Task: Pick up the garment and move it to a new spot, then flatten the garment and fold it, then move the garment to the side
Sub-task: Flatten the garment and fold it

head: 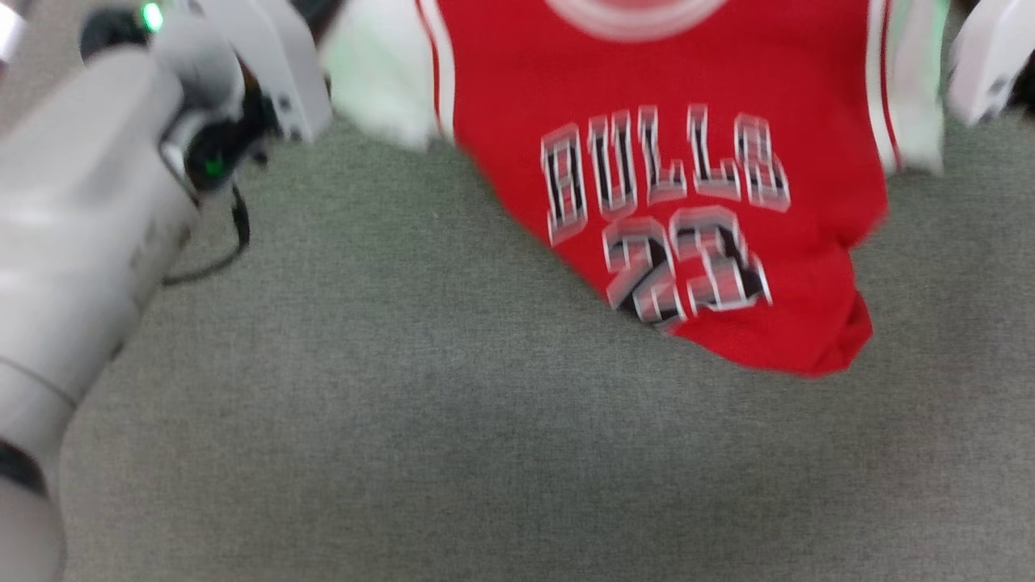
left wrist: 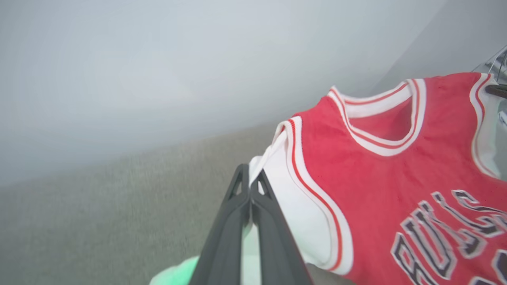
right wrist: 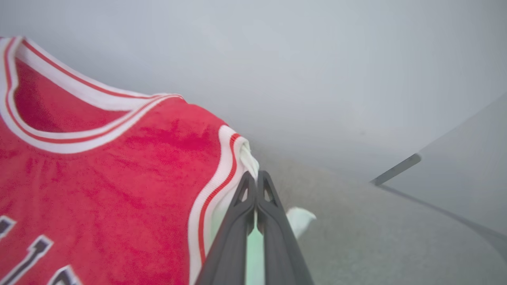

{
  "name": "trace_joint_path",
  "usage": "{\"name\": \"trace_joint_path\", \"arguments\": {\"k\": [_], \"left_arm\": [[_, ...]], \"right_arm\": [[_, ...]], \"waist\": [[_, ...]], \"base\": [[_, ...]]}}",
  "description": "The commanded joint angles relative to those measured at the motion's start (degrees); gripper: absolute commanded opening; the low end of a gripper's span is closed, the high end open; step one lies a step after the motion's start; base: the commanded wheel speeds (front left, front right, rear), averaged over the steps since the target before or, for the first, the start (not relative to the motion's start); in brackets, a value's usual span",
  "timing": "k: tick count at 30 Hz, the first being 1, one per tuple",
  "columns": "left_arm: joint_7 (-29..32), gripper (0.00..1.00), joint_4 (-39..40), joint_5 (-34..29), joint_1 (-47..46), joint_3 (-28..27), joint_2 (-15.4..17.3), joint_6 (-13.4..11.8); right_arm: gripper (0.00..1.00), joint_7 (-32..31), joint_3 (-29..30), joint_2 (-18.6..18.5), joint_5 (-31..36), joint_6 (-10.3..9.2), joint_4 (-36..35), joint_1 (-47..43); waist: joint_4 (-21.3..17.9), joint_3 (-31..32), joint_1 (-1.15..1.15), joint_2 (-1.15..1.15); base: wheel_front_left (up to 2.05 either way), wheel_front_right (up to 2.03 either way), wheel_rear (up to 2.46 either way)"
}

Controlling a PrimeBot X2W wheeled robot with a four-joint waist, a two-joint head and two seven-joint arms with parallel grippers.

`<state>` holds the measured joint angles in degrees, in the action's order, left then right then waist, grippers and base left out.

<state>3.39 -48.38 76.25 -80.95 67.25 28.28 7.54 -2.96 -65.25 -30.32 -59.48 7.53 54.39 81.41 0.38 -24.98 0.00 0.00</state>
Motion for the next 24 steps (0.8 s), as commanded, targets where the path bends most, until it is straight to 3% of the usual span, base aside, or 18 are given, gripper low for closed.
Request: {"name": "trace_joint_path", "arguments": {"k": [1,9,15,18,24], "left_arm": [[-1.16,0.0,-0.48,0.47,-1.51,-0.78,-0.4,-0.11],[-15.12,0.0,-7.8,2.87,-15.02,-9.02,-3.02,-0.12],[-18.52,0.0,-9.17,2.39,-20.82,-13.76,-3.91,-0.12],[-18.62,0.0,-7.7,3.07,-18.27,-16.07,-3.71,-0.12],[-17.27,0.0,-1.01,5.66,-6.51,-13.18,-1.35,-0.11]], "right_arm": [[0.0,1.08,0.67,0.22,0.55,-0.08,0.95,1.34],[0.0,13.92,8.25,6.11,3.84,-0.08,17.48,17.52],[0.0,17.59,12.61,6.36,6.27,-0.09,19.74,23.23],[0.0,17.97,13.96,6.75,7.56,-0.09,19.71,21.17],[0.0,18.16,12.77,9.06,8.87,-0.08,19.08,12.68]], "waist": [[-0.31,0.39,0.0,0.0],[-1.18,0.83,0.0,0.0],[-1.23,2.05,0.0,0.0],[-1.29,2.93,0.0,0.0],[-1.73,4.63,0.0,0.0]], "base": [[0.0,0.0,0.0],[0.0,0.0,0.0],[0.0,0.0,0.0],[0.0,0.0,0.0],[0.0,0.0,0.0]]}}
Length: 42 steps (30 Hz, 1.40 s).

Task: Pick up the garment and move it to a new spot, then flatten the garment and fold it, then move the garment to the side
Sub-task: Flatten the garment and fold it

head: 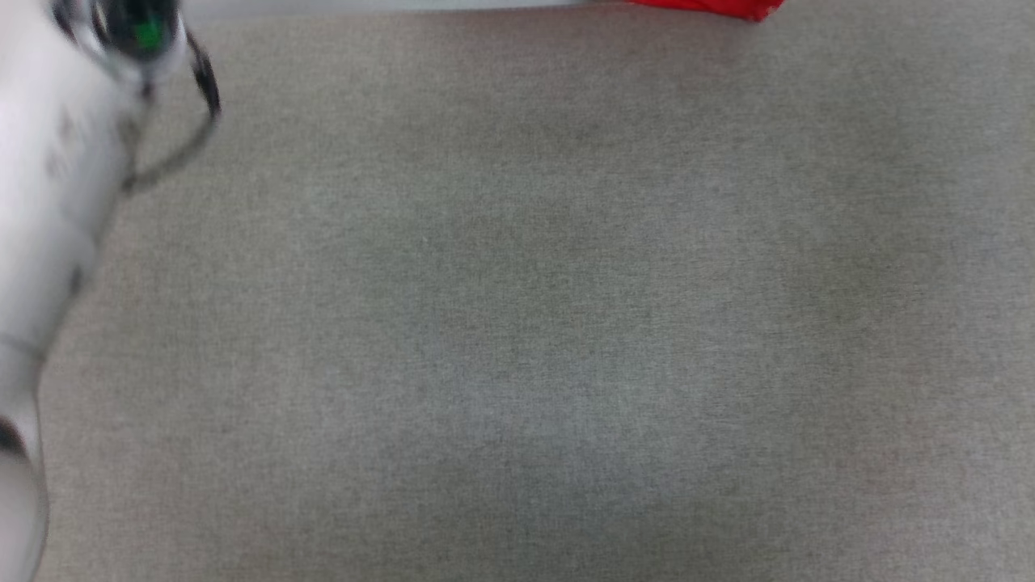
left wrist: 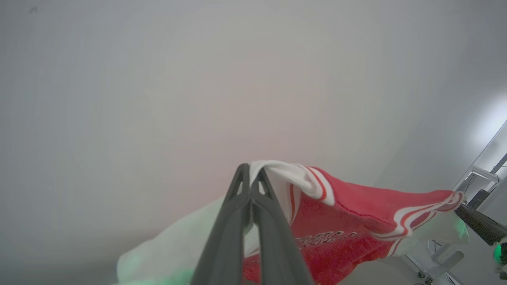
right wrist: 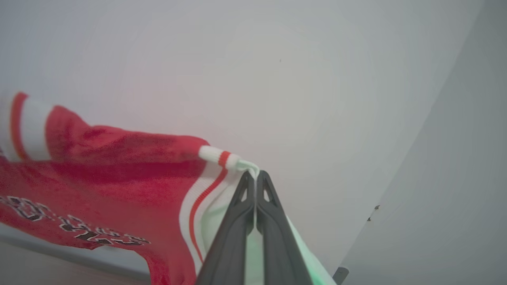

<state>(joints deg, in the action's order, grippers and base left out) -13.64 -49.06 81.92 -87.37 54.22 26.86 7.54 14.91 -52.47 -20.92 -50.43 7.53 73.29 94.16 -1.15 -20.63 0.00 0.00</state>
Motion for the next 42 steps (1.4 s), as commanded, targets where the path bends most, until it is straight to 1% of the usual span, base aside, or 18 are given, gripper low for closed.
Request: {"name": "trace_joint_path", "arguments": {"k": [1,4,7,10,11,12,17,22,26,29,34,38,40,42], "left_arm": [[0.12,0.0,1.01,0.89,2.91,0.34,0.84,-0.11],[0.4,0.0,6.66,2.66,11.18,2.33,3.35,-0.11],[0.16,0.0,13.11,3.97,19.61,4.59,5.94,-0.1],[0.45,0.0,20.27,3.38,27.37,8.23,10.01,-0.11],[0.28,0.0,22.24,3.02,29.54,9.44,11.26,-0.1],[0.0,0.0,25.2,1.41,33.43,12.17,13.83,-0.11],[-0.75,0.0,30.92,0.5,41.01,15.51,18.33,-0.1],[-0.99,0.0,35.88,-0.04,46.52,17.07,21.62,-0.1],[-1.32,0.0,39.25,-0.23,50.01,17.41,24.24,-0.1],[-1.36,0.0,41.77,-0.09,52.53,17.53,26.76,-0.11],[-1.03,0.0,46.28,1.08,56.81,17.99,31.31,-0.12],[-0.91,0.0,50.54,1.97,59.37,18.13,34.25,-1.13],[-0.85,0.0,52.29,2.29,60.15,18.23,34.83,-1.67],[-0.88,0.0,53.29,2.05,60.48,18.19,34.78,-2.32]], "right_arm": [[0.0,0.26,-0.35,-0.02,-0.43,-0.08,-0.5,-2.42],[0.0,0.11,-1.8,-0.11,-1.19,-0.08,-3.64,-9.29],[0.0,-0.69,-3.13,-1.51,-2.69,-0.08,-7.81,-16.02],[0.0,-1.65,-4.72,-3.47,-4.59,-0.08,-13.03,-22.74],[0.0,-2.03,-5.11,-4.38,-5.22,-0.08,-14.81,-24.86],[0.0,-3.36,-6.17,-6.35,-6.41,-0.08,-18.95,-29.04],[0.0,-7.78,-7.9,-12.46,-9.81,-0.08,-29.71,-39.51],[0.0,-12.4,-8.08,-18.46,-12.16,-0.08,-39.41,-49.32],[0.0,-15.57,-6.2,-22.87,-13.2,-0.08,-47.03,-56.79],[0.0,-17.68,-3.66,-25.86,-13.61,-0.08,-52.4,-62.25],[0.0,-22.33,1.24,-29.69,-13.42,-0.08,-59.95,-71.79],[0.0,-25.72,6.4,-30.86,-12.05,-0.08,-65.28,-79.12],[0.0,-26.93,9.83,-30.63,-10.74,-0.08,-67.28,-82.26],[0.0,-28.25,13.54,-29.4,-9.52,-0.08,-68.87,-84.9]], "waist": [[-0.42,0.54,0.0,0.0],[-0.89,1.2,0.0,0.0],[-1.22,1.79,0.0,0.0],[-1.81,2.14,0.0,0.0],[-1.85,2.31,0.0,0.0],[-1.9,2.72,0.0,0.0],[-1.57,4.27,0.0,0.0],[-1.02,5.81,0.0,0.0],[-0.68,6.74,0.0,0.0],[-0.75,7.15,0.0,0.0],[-0.77,7.75,0.0,0.0],[-0.81,7.83,0.0,0.0],[-0.74,7.74,0.0,0.0],[-0.77,7.59,0.0,0.0]], "base": [[0.0,0.0,0.0],[0.0,0.0,0.0],[0.0,0.0,0.0],[0.0,0.0,0.0],[0.0,0.0,0.0],[0.0,0.0,0.0],[0.0,0.0,0.0],[0.0,0.0,0.0],[0.0,0.0,0.0],[0.0,0.0,0.0],[0.0,0.0,0.0],[0.0,0.0,0.0],[0.0,0.0,0.0],[0.0,0.0,0.0]]}}
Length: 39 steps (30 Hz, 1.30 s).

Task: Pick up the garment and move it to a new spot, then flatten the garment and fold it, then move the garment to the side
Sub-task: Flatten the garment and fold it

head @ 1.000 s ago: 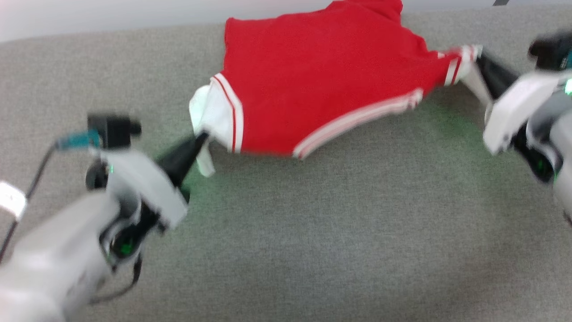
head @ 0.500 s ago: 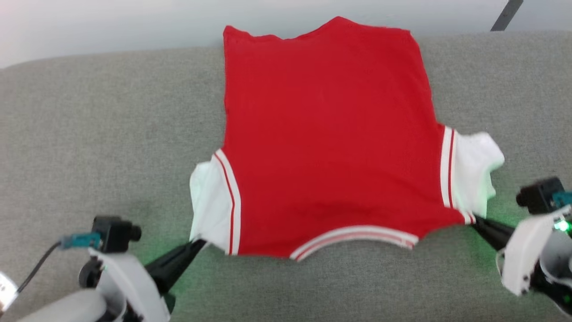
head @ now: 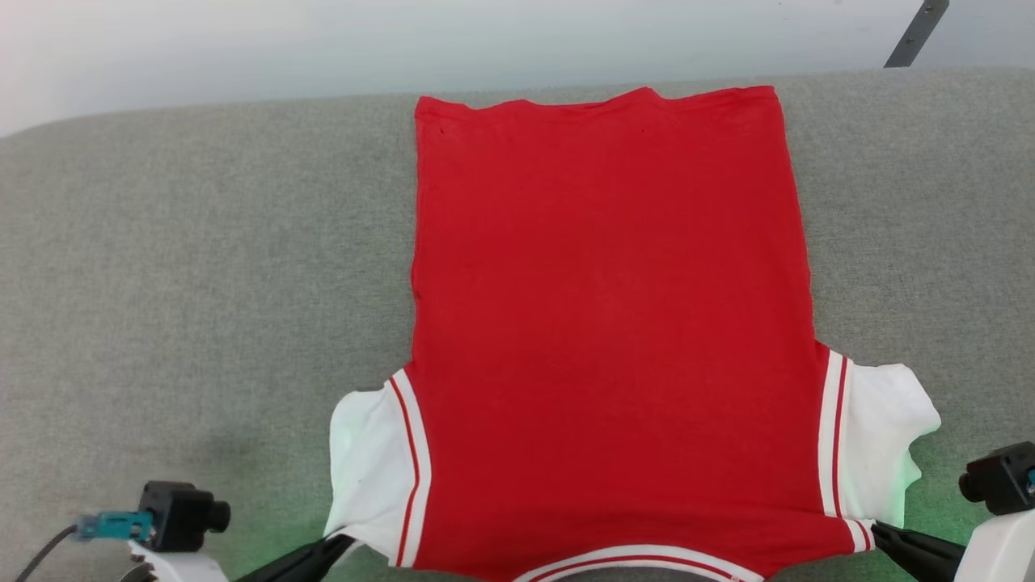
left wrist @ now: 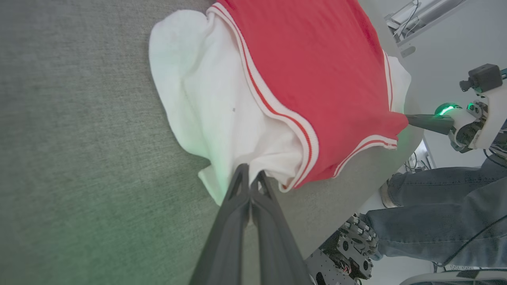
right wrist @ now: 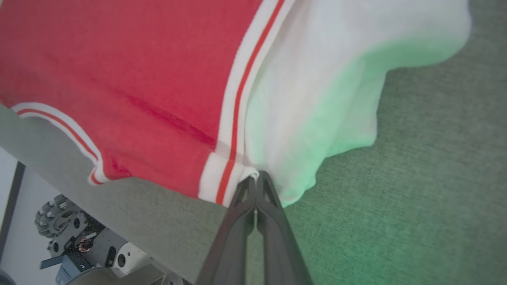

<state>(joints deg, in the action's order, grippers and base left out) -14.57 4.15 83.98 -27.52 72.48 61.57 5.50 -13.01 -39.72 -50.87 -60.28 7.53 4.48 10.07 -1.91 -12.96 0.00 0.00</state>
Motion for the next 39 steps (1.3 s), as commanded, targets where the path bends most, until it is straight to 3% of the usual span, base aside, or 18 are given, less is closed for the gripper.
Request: {"name": "trace_joint_path", "arguments": {"k": [1,8,11,19,21,23,24,25,32,39], "left_arm": [[0.03,0.0,0.37,0.22,0.8,-0.05,-0.42,-0.38],[-0.12,0.0,-2.53,1.85,1.13,-0.43,-4.91,-0.03],[-0.08,0.0,-5.61,1.62,1.36,-0.33,-7.15,-0.1],[0.47,0.0,-12.22,1.12,1.39,-0.16,-12.79,0.07],[0.48,0.0,-13.58,0.78,0.99,-0.19,-13.78,0.32],[0.44,0.0,-14.75,-0.02,0.49,-0.14,-14.35,0.42],[0.35,0.0,-15.39,-0.28,0.29,-0.23,-14.57,0.44],[0.32,0.0,-15.92,-0.47,0.06,-0.37,-14.74,0.56],[-0.08,0.0,-16.74,-1.84,-0.38,-1.58,-16.05,0.99],[-0.39,0.0,-14.89,-4.64,-0.89,-3.02,-17.24,1.33]], "right_arm": [[0.0,-1.08,2.64,1.15,1.38,-0.08,-0.53,-1.9],[0.0,-8.59,12.24,7.86,10.12,-0.08,-1.76,-5.67],[0.0,-11.44,13.67,10.7,13.45,-0.08,-1.0,-6.24],[0.0,-11.95,14.28,16.22,20.9,-0.08,2.98,-5.71],[0.25,-10.93,14.28,16.75,23.31,-0.09,3.54,-5.38],[0.73,-10.42,14.83,17.27,24.6,-0.11,4.04,-5.08],[0.91,-10.44,14.92,17.29,25.0,-0.11,4.01,-4.98],[1.0,-10.36,15.19,17.12,25.54,-0.14,3.73,-4.83],[1.0,-12.59,21.4,14.32,25.32,-0.13,-4.47,-6.76],[1.0,-22.92,34.52,11.88,20.48,-0.07,-21.37,-8.3]], "waist": [[-0.03,-0.13,0.0,0.0],[-0.57,-0.27,0.0,0.0],[-0.62,-0.34,0.0,0.0],[-0.53,-0.58,0.0,0.0],[-0.46,-0.89,0.0,0.0],[-0.51,-1.25,0.0,0.0],[-0.56,-1.41,0.0,0.0],[-0.6,-1.57,0.0,0.0],[-0.4,-2.79,0.0,0.0],[1.68,-4.32,0.0,0.0]], "base": [[0.0,0.0,0.0],[0.0,0.0,0.0],[0.0,0.0,0.0],[0.0,0.0,0.0],[0.0,0.0,0.0],[0.0,0.0,0.0],[0.0,0.0,0.0],[0.0,0.0,0.0],[0.0,0.0,0.0],[0.0,0.0,0.0]]}}
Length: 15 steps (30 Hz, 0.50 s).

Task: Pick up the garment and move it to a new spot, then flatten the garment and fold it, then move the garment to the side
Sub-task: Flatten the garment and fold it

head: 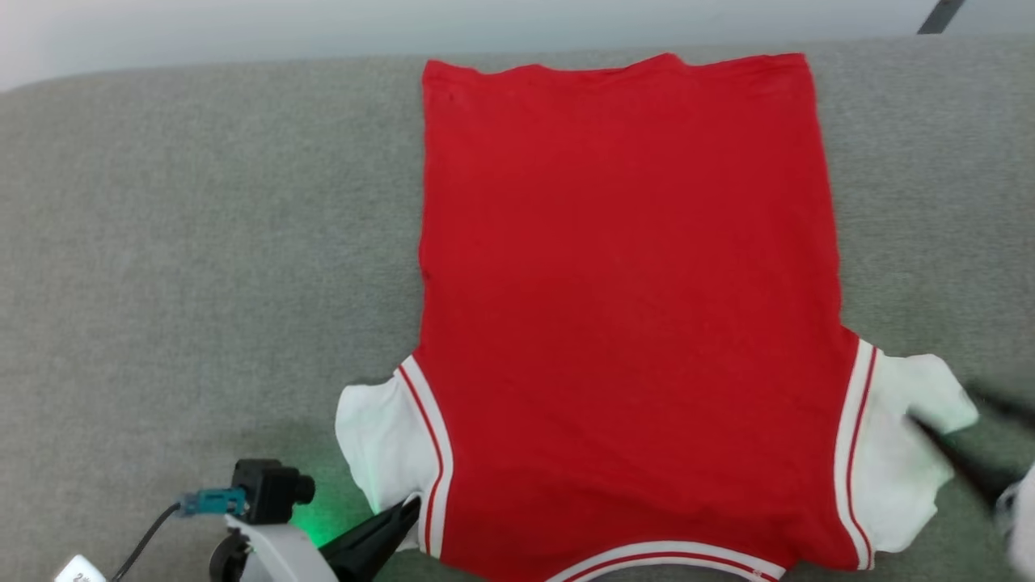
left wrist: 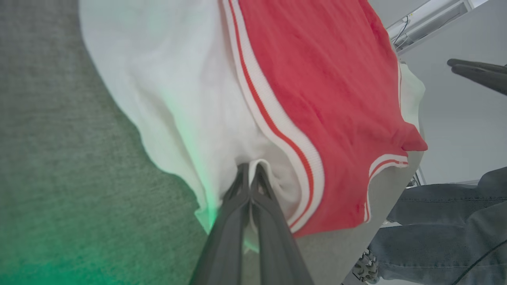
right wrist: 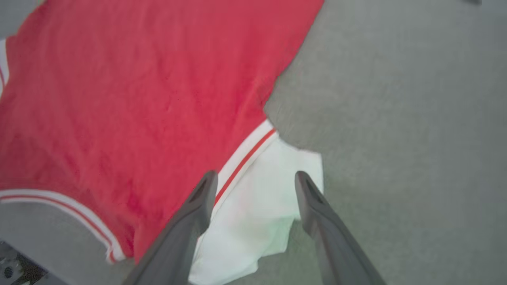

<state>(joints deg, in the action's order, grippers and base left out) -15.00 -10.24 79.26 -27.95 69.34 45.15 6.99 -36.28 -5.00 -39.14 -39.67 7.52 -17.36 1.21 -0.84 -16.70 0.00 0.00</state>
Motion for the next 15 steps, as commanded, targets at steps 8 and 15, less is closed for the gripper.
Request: {"name": "trace_joint_path", "arguments": {"k": [8,15], "left_arm": [[0.07,0.0,0.44,-2.82,-2.11,-0.78,-3.58,0.03],[1.16,0.0,-0.66,-4.16,-5.66,-0.19,-7.12,0.44]], "right_arm": [[1.0,-4.58,2.65,2.54,2.32,-0.06,8.59,21.03],[1.0,-2.21,-2.06,4.84,10.69,-0.06,32.78,42.52]], "waist": [[4.37,-3.34,0.0,0.0],[9.78,-9.03,0.0,0.0]], "base": [[0.0,0.0,0.0],[0.0,0.0,0.0]]}}
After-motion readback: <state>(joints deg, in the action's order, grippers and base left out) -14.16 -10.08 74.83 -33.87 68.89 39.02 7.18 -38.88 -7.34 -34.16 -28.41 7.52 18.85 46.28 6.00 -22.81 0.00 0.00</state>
